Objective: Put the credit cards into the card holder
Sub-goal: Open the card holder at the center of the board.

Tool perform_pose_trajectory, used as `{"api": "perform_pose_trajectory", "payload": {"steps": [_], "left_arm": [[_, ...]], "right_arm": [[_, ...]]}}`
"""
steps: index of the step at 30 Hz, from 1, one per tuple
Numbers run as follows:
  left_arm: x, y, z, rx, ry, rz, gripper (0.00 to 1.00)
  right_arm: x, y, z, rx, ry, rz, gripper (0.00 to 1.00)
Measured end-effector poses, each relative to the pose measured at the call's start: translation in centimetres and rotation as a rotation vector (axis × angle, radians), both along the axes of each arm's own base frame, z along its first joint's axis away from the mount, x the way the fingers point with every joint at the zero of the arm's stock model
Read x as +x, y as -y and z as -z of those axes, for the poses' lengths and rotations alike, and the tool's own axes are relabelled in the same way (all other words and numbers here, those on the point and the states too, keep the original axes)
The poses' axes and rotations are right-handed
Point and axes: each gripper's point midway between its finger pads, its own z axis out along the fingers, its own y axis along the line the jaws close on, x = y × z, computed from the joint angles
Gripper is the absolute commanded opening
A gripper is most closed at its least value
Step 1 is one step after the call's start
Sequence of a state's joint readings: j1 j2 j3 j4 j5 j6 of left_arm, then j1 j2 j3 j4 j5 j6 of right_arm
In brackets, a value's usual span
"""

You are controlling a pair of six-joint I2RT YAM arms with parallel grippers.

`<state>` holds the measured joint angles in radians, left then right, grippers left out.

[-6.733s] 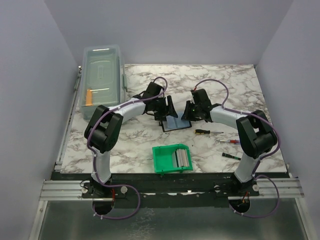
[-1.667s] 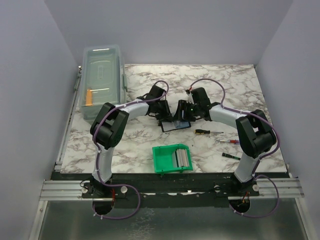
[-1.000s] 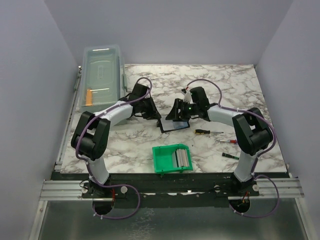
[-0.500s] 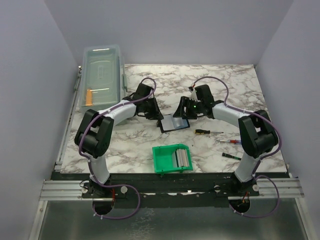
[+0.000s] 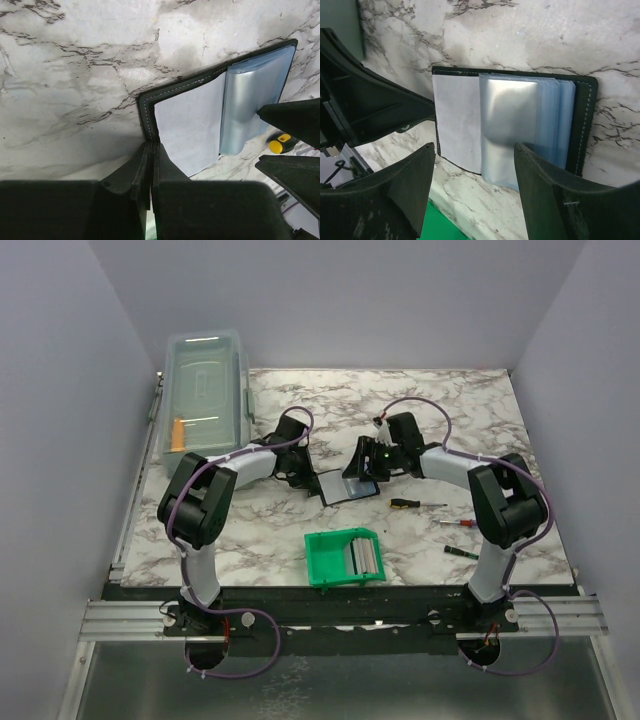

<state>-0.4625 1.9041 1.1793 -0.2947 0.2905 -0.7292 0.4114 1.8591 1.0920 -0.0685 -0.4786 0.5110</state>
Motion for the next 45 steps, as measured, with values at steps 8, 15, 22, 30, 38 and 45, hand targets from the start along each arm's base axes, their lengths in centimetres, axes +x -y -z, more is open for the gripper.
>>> {"api": "perform_pose_trajectory", "payload": {"steps": [8, 15, 22, 30, 38, 45], "left_arm": [[0.1, 0.0, 0.1, 0.013, 0.007, -0.007, 0.03], [0.1, 0.0, 0.1, 0.015, 0.008, -0.008, 0.03], [0.1, 0.0, 0.1, 0.015, 0.008, -0.008, 0.02], [0.1, 0.0, 0.1, 0.015, 0.008, -0.008, 0.02], [0.1, 0.0, 0.1, 0.015, 0.008, -0.008, 0.02], [0.1, 0.0, 0.1, 0.015, 0.008, -0.008, 0.02]], "right_arm": [[-1.1, -3.0, -0.8, 0.146, -0.037, -0.084, 0.68], [-2.1, -3.6, -1.7, 0.121, -0.036, -0.093, 0.72], [0.1, 0.8, -2.2, -0.008, 0.015, 0.040, 0.72], [-0.4, 1.5, -1.3, -0.031, 0.001, 0.037, 0.69], [-0.7, 1.6, -0.7, -0.038, -0.006, 0.035, 0.71], [-0.8, 1.5, 0.3, -0.041, -0.021, 0.033, 0.71]]}}
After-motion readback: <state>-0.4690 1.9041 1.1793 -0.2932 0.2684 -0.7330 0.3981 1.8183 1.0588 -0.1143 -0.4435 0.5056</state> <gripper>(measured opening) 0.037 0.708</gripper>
